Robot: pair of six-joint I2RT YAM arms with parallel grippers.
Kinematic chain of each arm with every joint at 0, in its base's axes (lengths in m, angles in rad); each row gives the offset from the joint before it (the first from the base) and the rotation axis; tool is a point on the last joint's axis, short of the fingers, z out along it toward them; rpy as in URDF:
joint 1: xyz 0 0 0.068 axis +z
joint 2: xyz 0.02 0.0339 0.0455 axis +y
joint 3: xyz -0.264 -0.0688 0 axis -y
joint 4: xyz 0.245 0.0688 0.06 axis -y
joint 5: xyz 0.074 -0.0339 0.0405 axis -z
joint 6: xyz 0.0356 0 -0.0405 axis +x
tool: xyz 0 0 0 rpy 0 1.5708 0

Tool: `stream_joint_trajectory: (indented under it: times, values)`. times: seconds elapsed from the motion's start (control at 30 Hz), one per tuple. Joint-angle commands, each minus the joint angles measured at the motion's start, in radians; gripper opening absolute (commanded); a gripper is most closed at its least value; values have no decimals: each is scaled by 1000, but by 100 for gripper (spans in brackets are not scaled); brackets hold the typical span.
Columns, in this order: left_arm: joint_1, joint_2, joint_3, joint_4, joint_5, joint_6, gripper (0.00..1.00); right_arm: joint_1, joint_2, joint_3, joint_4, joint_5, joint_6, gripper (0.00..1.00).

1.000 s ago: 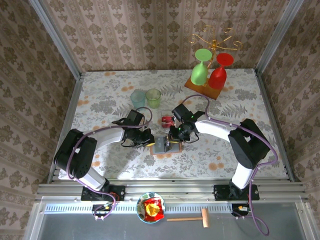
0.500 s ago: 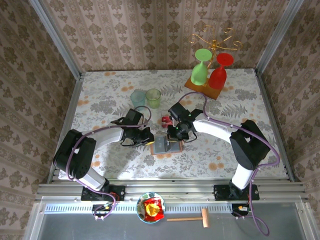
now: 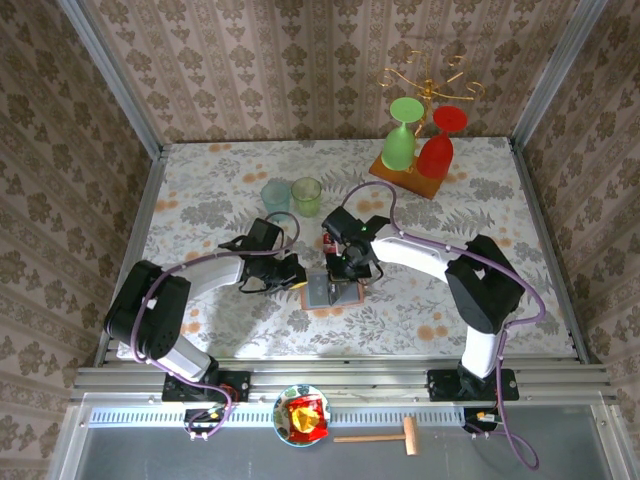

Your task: Take the credit cards out of the card holder

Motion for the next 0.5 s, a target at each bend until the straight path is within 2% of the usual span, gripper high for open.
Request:
stream_joint_trajectory:
  times: [0.0, 0.13, 0.47]
  values:
    - [10, -24, -17, 16, 23, 15, 7, 19, 18, 39, -62, 68, -14, 12]
    - [15, -24, -22, 26, 24, 13, 8, 26, 11, 37, -70, 57, 17, 17]
    - [18, -13, -20, 32, 37, 16, 8, 38, -28, -6, -48, 25, 94, 15]
